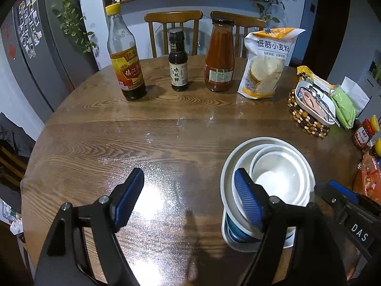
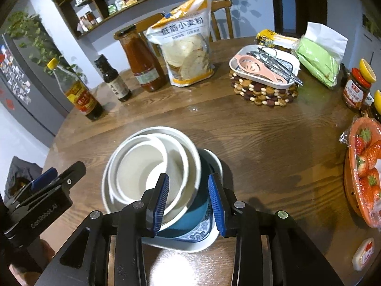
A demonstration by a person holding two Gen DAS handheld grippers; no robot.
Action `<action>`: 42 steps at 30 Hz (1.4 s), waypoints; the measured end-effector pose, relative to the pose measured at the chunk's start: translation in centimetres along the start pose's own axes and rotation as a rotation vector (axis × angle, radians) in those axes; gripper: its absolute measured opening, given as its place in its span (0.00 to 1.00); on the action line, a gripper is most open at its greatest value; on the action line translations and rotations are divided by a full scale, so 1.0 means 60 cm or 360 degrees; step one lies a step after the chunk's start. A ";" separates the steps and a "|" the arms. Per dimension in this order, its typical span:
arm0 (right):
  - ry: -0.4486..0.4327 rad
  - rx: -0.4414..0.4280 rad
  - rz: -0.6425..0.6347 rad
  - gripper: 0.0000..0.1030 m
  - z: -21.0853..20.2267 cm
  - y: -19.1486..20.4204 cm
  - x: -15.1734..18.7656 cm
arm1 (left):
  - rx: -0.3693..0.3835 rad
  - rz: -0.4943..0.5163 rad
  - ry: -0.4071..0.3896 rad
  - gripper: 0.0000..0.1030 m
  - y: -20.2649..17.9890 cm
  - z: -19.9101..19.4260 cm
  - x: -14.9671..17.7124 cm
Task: Organize plates and bowls
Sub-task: 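Lower the nested bowl stack onto the teal-blue plate with both grippers, then open both grippers and withdraw from the stacked dishes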
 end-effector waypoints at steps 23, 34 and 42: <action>-0.0057 -0.0028 -0.0106 0.61 -0.054 0.048 0.024 | 0.0010 0.0002 -0.0081 0.87 0.017 -0.059 0.018; -0.0092 -0.0004 -0.0137 0.70 -0.080 0.051 0.036 | 0.0041 0.0014 -0.0148 0.91 0.014 -0.098 0.027; -0.0098 -0.0029 -0.0221 0.93 -0.095 0.062 0.049 | 0.0069 0.0000 -0.0179 0.99 0.018 -0.132 0.035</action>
Point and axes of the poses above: each gripper's, at about its wrist camera, not at the fingertips, and z roughly the way its jaws point, y to its left, x to its underside, the point moved 3 cm from there along z, roughly the way its jaws point, and after that the axes turned 9 degrees about -z, right-handed, at the moved point
